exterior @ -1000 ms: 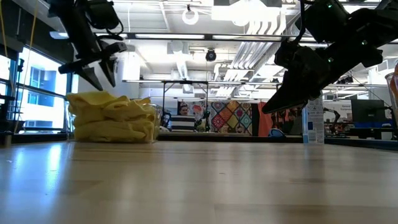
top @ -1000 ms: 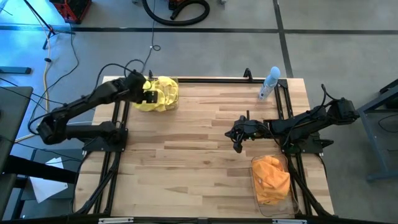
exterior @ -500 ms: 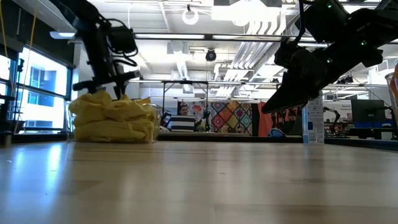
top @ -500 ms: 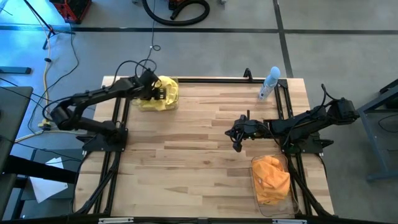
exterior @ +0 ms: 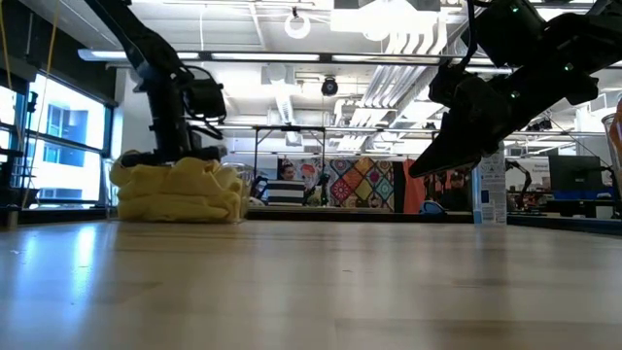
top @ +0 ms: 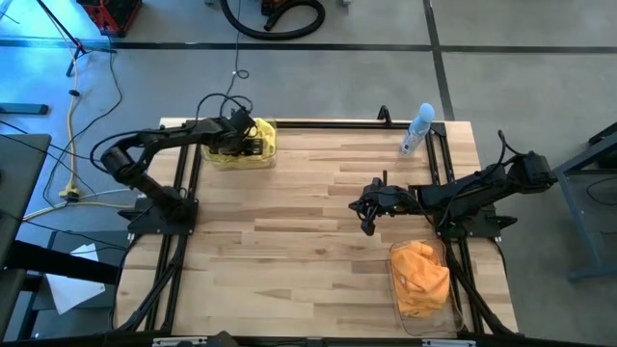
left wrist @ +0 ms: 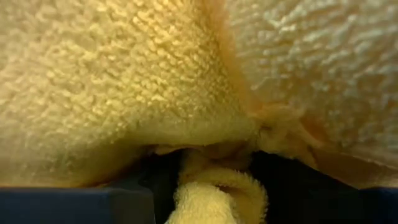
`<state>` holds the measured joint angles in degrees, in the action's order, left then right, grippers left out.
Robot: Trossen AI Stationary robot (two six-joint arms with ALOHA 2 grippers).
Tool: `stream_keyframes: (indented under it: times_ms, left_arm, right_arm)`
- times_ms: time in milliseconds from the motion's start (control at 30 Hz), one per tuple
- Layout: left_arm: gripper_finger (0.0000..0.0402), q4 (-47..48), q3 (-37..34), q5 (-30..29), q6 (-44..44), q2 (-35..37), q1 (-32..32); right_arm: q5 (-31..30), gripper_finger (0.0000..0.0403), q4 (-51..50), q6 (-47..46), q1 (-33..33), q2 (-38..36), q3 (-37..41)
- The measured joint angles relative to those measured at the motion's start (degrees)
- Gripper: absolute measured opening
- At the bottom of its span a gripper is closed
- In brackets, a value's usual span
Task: Sort microfiber towel by color & place in baskets
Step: Put the yellow towel into the top transparent bin
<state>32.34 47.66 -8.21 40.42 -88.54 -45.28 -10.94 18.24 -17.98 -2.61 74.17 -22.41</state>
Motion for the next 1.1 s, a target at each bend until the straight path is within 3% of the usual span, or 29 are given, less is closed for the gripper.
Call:
stream_keyframes:
  times_ms: [233,567,867,1100]
  left_arm:
    - [0.0174,0.13,-0.16,0.5,0.5,1.81,0.18]
    - [0.0174,4.52,-0.48,1.11,2.49,13.73,3.9]
    - [0.0174,7.18,-0.46,-6.61,3.98,24.32,6.78]
    - [0.0174,1.33,-0.35,-15.32,1.03,24.85,6.38]
  right_arm:
    - [0.0,0.0016,0.0,-0.07,0.0,0.0,0.0]
    - [0.0,0.0016,-0.02,0.0,0.0,0.0,0.01]
    - [0.0,0.0016,-0.02,0.02,0.0,0.0,0.0]
    - [0.0,0.0016,-0.02,0.04,0.0,0.0,0.0]
